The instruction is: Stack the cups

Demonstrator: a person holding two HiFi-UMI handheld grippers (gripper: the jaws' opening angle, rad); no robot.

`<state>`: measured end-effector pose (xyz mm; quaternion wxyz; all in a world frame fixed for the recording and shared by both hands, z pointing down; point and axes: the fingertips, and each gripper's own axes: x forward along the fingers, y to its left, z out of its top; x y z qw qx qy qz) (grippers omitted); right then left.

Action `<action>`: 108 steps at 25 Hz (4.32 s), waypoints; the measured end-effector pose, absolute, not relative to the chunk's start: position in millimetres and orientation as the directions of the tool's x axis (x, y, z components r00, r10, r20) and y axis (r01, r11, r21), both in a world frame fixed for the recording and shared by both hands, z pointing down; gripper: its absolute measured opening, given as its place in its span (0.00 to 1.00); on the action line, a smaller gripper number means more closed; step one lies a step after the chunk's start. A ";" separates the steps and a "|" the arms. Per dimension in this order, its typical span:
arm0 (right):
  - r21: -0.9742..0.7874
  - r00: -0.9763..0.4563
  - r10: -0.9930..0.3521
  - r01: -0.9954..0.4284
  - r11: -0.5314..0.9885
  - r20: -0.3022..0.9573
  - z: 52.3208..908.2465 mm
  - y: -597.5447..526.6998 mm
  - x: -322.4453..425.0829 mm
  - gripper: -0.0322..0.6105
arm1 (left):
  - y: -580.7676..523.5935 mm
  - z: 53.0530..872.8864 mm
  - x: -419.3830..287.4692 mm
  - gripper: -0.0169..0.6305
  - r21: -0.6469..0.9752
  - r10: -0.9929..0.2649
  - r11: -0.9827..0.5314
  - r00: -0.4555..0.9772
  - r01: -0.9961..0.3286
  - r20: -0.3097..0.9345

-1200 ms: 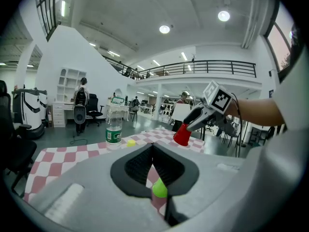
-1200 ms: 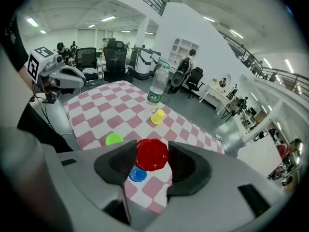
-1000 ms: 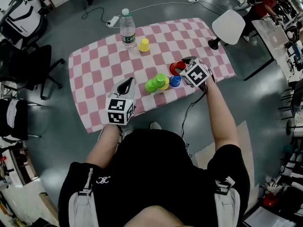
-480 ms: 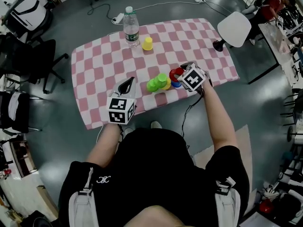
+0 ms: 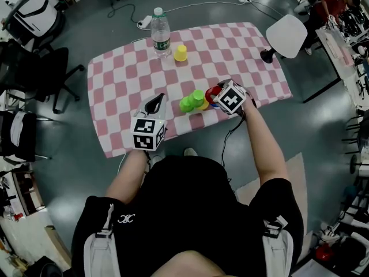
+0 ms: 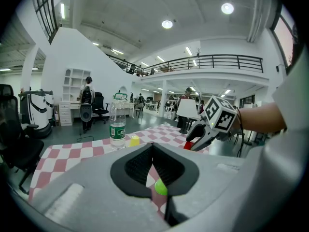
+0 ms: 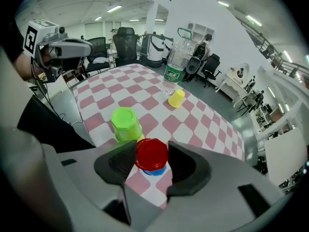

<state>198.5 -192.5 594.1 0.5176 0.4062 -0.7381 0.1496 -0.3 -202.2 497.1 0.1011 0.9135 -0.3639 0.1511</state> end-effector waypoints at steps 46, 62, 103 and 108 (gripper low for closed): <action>0.139 0.050 -0.999 -0.989 -0.051 -0.010 422.0 -148.4 172.3 0.05 | -193.3 438.4 25.7 0.05 0.055 -0.606 -0.778 0.771 -0.626 0.196; 0.295 -0.082 -0.987 -0.948 0.120 0.138 405.0 -165.7 128.5 0.06 | -212.8 462.7 -48.0 0.05 0.095 -0.613 -0.759 0.756 -0.644 0.228; 0.139 -0.577 -0.292 -0.295 0.945 0.763 532.5 -421.9 232.0 0.46 | -301.4 537.8 -49.2 0.05 0.048 -0.848 -0.300 0.290 -0.953 0.444; 0.124 -0.585 -0.250 -0.246 0.961 0.772 569.1 -440.9 206.7 0.46 | -296.2 551.3 -62.6 0.05 0.037 -0.843 -0.247 0.233 -0.968 0.485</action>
